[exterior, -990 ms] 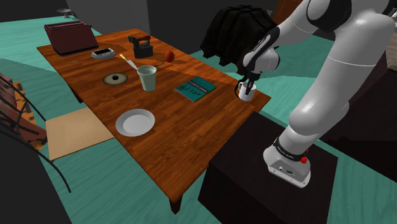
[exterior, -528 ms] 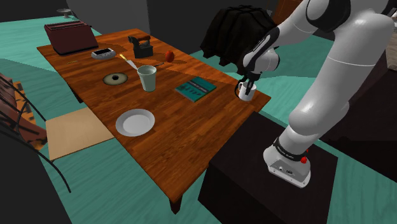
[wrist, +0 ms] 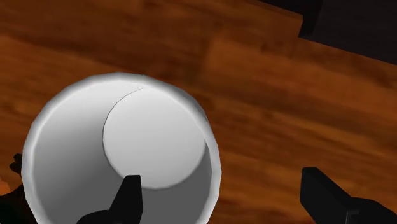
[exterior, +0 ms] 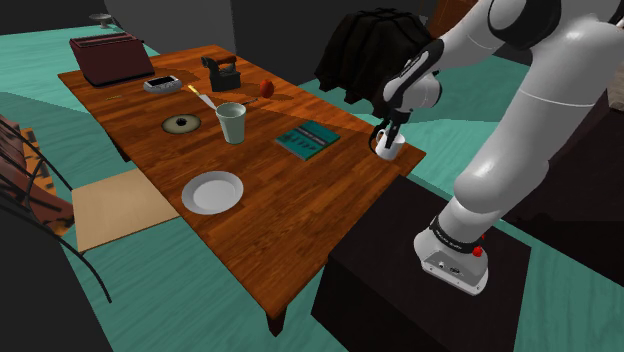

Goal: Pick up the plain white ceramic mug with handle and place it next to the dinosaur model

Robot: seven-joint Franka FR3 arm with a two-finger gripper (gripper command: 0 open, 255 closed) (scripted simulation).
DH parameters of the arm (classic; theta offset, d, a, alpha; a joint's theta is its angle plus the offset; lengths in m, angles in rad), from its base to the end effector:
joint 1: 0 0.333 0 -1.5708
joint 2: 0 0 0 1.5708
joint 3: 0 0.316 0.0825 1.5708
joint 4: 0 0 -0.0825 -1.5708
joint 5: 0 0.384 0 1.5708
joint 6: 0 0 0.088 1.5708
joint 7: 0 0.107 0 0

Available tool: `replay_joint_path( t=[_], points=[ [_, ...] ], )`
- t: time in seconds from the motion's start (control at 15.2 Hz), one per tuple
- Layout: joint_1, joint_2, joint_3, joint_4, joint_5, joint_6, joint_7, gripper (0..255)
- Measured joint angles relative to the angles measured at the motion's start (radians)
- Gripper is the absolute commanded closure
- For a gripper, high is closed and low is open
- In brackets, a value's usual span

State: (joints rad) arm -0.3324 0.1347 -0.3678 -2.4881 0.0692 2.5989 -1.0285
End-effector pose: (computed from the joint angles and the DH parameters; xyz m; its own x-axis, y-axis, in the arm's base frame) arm 0.3584 -0.3079 0.2378 0.9632 0.2681 -0.0182 0.2681 -0.9634 -0.0043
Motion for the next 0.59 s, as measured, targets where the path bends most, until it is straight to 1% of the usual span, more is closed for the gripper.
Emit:
replay_joint_path(
  t=[0.2,0.59],
  points=[
    [0.005,-0.067,-0.014,0.012,-0.047,-0.074,0.031,0],
    [0.007,-0.088,-0.016,0.009,-0.062,-0.09,0.043,0]
  ],
)
